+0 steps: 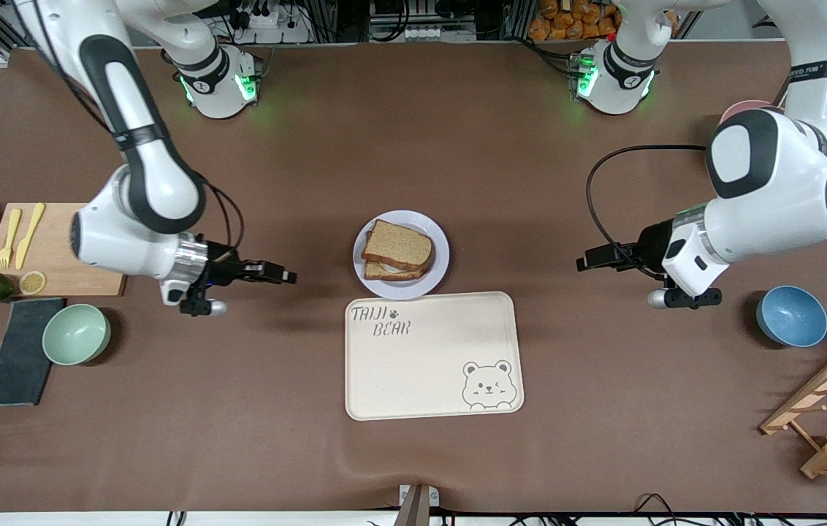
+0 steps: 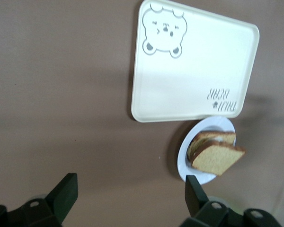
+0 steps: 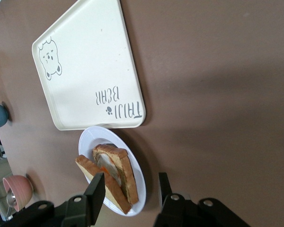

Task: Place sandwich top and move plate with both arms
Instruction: 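Withdraw the right gripper while the left gripper reaches toward the plate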

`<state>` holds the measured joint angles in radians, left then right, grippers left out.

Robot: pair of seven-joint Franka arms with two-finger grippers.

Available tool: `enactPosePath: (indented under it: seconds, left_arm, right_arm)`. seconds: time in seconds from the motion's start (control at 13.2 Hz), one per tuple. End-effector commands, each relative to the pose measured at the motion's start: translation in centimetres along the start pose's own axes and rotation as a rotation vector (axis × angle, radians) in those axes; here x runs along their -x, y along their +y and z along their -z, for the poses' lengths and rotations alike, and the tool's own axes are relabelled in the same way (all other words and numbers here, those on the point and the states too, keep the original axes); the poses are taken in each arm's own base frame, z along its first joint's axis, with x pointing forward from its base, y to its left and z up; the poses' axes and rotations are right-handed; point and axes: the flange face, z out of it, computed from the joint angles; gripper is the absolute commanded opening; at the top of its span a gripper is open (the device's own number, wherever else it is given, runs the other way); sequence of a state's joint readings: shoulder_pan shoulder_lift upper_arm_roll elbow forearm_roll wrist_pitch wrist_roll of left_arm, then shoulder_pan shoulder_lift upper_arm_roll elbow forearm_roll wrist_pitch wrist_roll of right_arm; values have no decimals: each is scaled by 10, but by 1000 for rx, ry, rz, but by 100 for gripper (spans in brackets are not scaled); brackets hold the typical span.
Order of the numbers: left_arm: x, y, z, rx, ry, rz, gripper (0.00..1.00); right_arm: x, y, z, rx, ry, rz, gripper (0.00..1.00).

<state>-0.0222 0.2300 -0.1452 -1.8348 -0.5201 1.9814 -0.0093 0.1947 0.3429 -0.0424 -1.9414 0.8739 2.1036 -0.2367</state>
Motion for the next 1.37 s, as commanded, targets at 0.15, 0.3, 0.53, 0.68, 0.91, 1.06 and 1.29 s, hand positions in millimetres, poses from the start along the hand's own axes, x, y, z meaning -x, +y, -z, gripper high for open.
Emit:
enactPosePath:
  seconds: [0.15,0.3,0.53,0.68,0.91,1.06,1.29]
  left_arm:
    - [22,-30,-24,146,-28,-60,100]
    - [33,-43,-43,195,-16,-32,100]
    - [56,-47,-86,284,37,-17,100]
    - [68,-48,-111,323,74,-5,100]
    - [89,-50,-157,424,128,4,100]
    - [100,-61,-192,500,163,-6,100]
    - [112,-51,-243,570,165,5,100]
  right_arm:
    - [-22,42,118,118,-83,44,75]
    - [-23,60,145,193,-64,48,95]
    - [-12,63,188,317,-65,111,100]
    - [6,55,212,418,-63,142,100]
    - [35,47,261,501,-58,149,100]
    - [66,28,301,580,-31,165,100]
    - [101,4,345,589,55,165,100]
